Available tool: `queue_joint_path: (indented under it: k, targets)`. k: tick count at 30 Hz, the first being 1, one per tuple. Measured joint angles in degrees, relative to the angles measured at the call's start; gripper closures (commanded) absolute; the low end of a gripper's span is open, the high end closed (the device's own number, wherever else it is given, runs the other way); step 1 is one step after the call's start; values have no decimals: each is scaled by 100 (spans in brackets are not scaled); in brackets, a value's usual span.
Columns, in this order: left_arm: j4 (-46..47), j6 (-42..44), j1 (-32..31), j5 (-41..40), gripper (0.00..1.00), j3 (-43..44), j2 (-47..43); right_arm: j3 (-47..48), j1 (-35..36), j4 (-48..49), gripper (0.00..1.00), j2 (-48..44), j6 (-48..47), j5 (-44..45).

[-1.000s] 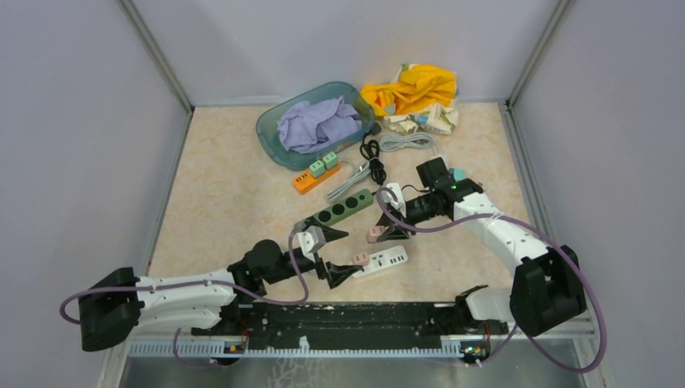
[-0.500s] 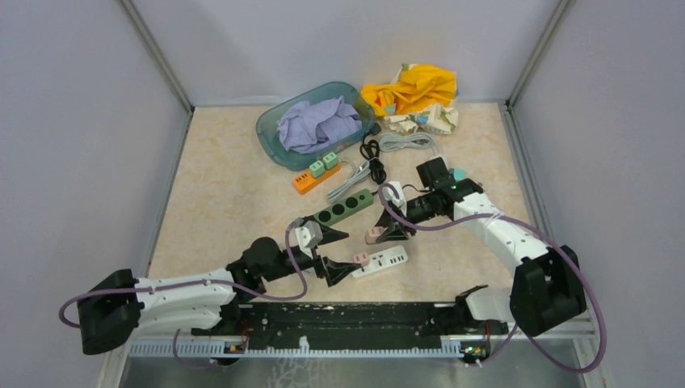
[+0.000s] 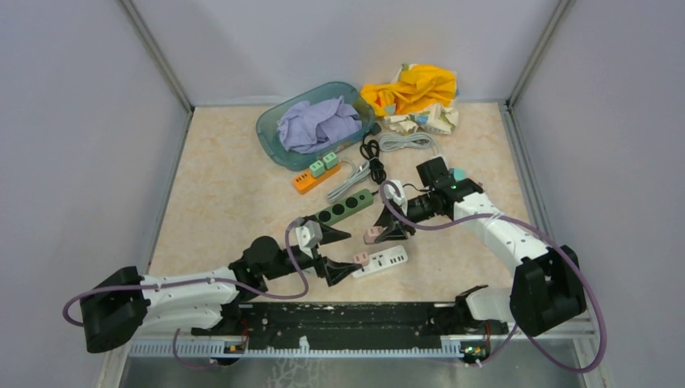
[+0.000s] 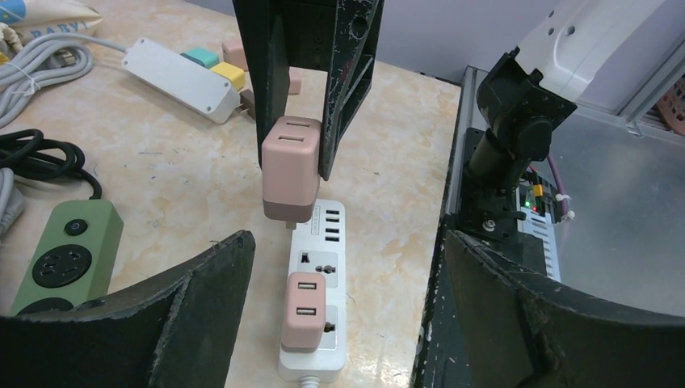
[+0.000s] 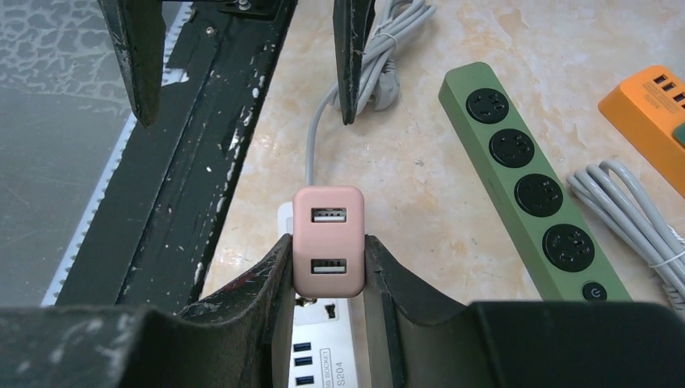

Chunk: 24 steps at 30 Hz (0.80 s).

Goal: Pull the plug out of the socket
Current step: Place the plug at the center of the board.

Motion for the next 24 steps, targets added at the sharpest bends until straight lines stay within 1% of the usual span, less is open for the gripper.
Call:
queue_joint_path:
  k: [7, 11, 24]
  targets:
    - [214, 15, 2, 105, 9, -66, 79, 0, 0, 22, 100, 0, 66, -76]
    - [299, 31, 2, 140, 15, -94, 109, 0, 0, 28, 100, 0, 98, -116]
    - [468, 55, 2, 249, 16, -116, 229, -2, 0, 92, 100, 0, 199, -236]
